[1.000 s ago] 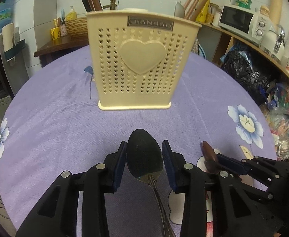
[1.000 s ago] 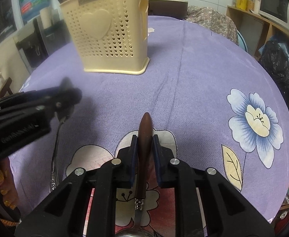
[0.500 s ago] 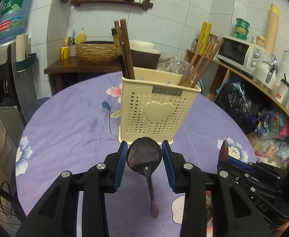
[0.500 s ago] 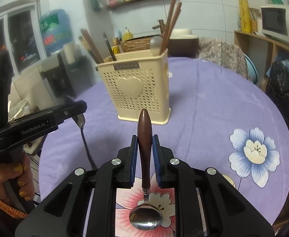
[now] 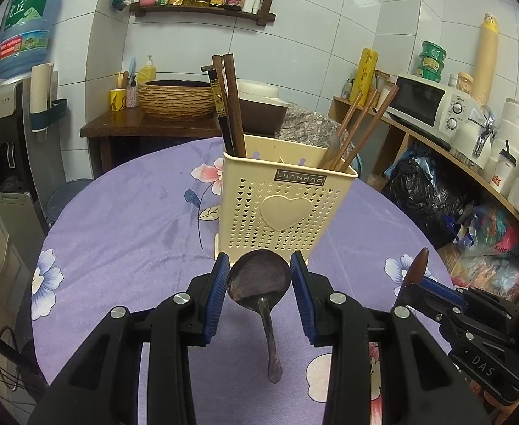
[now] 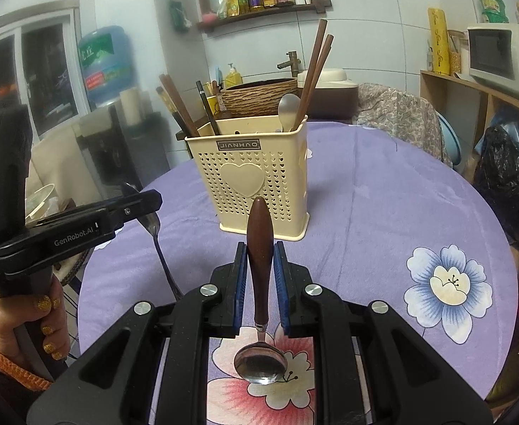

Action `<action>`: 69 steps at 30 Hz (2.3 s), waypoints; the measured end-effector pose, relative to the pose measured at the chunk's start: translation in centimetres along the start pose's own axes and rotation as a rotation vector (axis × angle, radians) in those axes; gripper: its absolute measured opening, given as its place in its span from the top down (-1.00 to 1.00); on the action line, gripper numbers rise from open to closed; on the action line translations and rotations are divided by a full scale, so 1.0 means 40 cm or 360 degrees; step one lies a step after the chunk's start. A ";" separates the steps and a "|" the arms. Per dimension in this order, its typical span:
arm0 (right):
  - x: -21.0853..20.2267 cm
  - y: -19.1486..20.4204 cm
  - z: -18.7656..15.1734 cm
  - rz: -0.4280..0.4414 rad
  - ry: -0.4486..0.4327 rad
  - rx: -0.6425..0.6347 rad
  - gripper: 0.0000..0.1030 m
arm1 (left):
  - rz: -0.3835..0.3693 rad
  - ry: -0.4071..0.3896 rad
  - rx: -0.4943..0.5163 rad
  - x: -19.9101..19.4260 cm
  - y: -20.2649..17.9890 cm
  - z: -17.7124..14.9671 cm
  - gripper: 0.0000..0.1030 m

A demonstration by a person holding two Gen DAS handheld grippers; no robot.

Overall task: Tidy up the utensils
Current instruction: 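Lift both spoons upright and carry them over the holder, then lower both spoons into the holder and open both tools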

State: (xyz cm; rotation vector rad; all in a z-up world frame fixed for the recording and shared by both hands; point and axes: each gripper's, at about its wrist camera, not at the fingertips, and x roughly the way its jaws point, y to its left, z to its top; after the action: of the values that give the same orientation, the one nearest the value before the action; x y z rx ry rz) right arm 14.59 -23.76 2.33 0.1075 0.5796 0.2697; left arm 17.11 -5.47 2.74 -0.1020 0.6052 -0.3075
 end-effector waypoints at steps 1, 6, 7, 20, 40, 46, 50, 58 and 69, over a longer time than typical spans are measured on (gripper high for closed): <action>0.000 0.002 0.000 -0.0001 0.0000 -0.0002 0.69 | 0.0001 -0.0002 0.0002 -0.001 0.003 -0.002 0.29; -0.003 0.003 -0.001 -0.0003 -0.0001 -0.0003 0.69 | 0.0002 -0.0001 0.0000 -0.003 0.006 -0.003 0.29; -0.003 0.002 -0.001 -0.0003 -0.0002 -0.0003 0.69 | 0.0003 -0.0001 0.0000 -0.004 0.006 -0.003 0.29; -0.013 0.005 0.003 -0.0004 -0.0009 0.0002 0.69 | -0.0014 -0.0010 -0.0007 -0.015 0.011 0.001 0.29; -0.032 0.034 0.120 0.0085 -0.0107 -0.0053 0.69 | -0.0141 -0.0068 0.0024 -0.030 0.005 0.118 0.29; -0.085 0.070 0.319 0.0070 -0.0390 -0.0129 0.69 | -0.0088 -0.0301 0.0061 -0.080 -0.015 0.303 0.29; -0.078 0.097 0.430 0.0003 -0.0565 -0.0179 0.69 | -0.0023 -0.0403 0.0089 -0.073 -0.042 0.393 0.29; 0.069 0.087 0.438 -0.0097 -0.0529 -0.0183 0.69 | 0.0143 -0.0338 0.0131 0.063 -0.049 0.398 0.29; 0.167 0.052 0.320 -0.0079 -0.0350 -0.0146 0.69 | 0.0196 -0.0314 0.0192 0.084 -0.013 0.336 0.29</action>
State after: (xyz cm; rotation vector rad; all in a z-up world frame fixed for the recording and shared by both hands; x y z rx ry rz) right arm 26.58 -20.21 9.86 0.0334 0.3506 0.2322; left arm 27.32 -6.94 12.00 0.0213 0.3944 -0.2110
